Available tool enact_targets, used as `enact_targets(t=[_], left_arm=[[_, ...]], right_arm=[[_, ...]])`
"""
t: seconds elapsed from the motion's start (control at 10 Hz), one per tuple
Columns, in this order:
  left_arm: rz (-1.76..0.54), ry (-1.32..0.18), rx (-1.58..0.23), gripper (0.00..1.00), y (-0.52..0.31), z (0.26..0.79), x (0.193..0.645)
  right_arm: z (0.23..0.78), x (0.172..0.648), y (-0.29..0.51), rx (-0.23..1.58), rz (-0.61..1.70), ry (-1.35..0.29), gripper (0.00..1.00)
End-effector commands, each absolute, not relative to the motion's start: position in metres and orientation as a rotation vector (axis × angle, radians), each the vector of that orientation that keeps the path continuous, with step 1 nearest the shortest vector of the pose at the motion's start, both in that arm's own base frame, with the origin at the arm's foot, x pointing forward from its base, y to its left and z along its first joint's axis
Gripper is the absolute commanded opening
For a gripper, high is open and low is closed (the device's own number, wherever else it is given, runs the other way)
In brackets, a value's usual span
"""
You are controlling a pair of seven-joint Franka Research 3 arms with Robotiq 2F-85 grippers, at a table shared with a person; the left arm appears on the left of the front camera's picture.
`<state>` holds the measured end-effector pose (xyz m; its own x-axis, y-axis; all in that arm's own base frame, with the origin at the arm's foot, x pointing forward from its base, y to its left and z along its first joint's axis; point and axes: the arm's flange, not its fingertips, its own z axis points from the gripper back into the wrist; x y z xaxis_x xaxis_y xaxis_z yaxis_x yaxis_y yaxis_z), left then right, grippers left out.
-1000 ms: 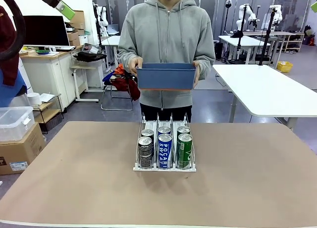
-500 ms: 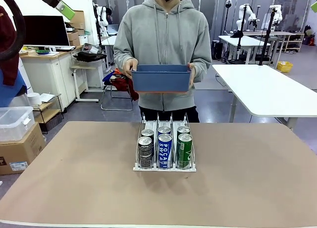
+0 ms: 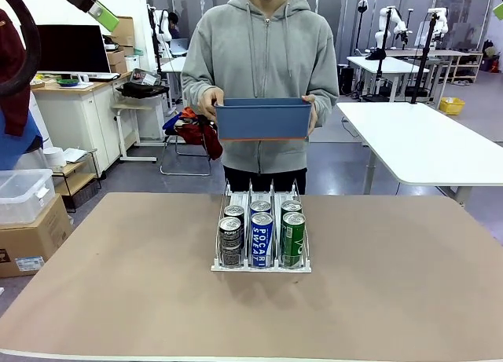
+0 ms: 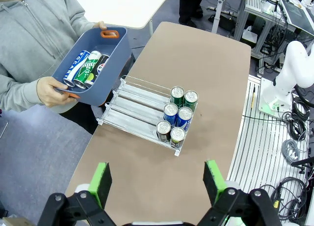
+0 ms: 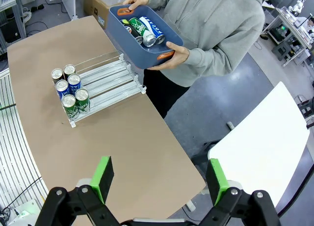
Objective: Fill the beverage cans into the dispenser.
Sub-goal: Pick up the Ionic drink handed by the human.
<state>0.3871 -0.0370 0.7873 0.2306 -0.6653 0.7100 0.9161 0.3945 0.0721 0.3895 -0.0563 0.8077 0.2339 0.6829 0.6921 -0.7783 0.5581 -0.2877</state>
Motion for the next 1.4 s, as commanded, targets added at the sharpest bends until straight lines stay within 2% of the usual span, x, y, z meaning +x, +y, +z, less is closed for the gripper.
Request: enact_targets(t=[0.0, 1.3], left_arm=[[-1.128, -0.756, -0.415, 1.00, -0.0364, 0.7856, 0.3864], [-1.128, -0.756, -0.415, 1.00, -0.0364, 0.7856, 0.3864]], right_arm=[[0.8070, 0.3892, -0.0564, 0.132, 1.013, -0.880, 1.00], [0.8070, 0.3892, -0.0564, 0.132, 1.013, -0.880, 1.00]])
